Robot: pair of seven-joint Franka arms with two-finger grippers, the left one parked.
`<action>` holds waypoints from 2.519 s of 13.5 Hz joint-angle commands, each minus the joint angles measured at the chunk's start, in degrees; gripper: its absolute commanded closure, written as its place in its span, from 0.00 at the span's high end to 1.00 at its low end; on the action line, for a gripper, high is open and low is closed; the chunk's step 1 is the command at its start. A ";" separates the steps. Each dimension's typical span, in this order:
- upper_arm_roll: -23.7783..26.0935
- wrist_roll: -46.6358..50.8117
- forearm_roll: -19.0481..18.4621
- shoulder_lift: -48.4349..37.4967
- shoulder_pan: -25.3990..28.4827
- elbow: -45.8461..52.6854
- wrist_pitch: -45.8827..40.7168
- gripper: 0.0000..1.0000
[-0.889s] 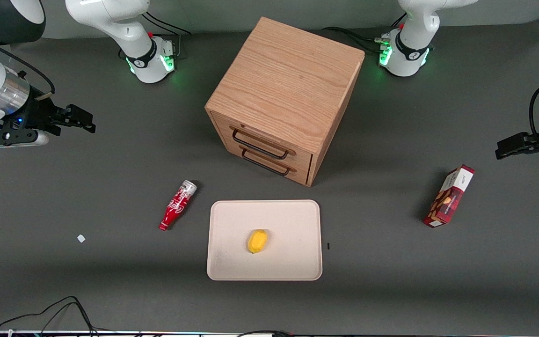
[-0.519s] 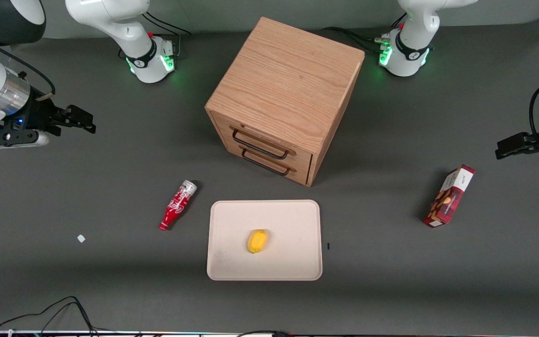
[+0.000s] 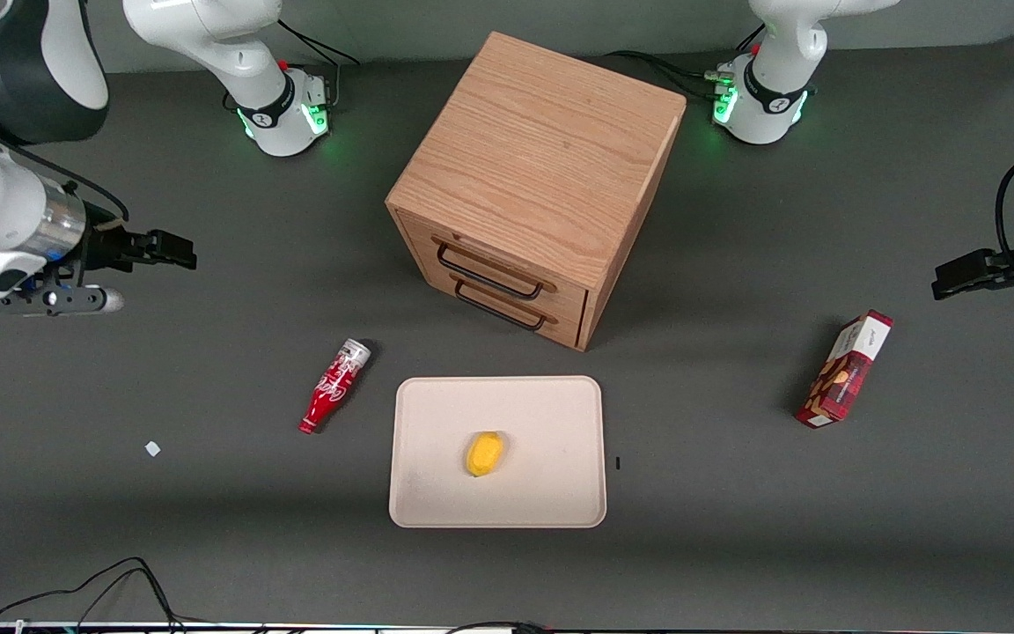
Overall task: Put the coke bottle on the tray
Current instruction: 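Move the right gripper down over the red Coca-Cola bottle, then close the right gripper around the bottle's body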
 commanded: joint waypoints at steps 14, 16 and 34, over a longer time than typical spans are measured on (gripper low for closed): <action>10.66 33.93 0.63 21.49 0.46 -6.57 37.88 1.00; 11.19 36.13 0.02 26.59 1.94 -2.25 37.97 1.00; 10.58 37.11 -5.61 34.70 2.83 -2.41 42.27 1.00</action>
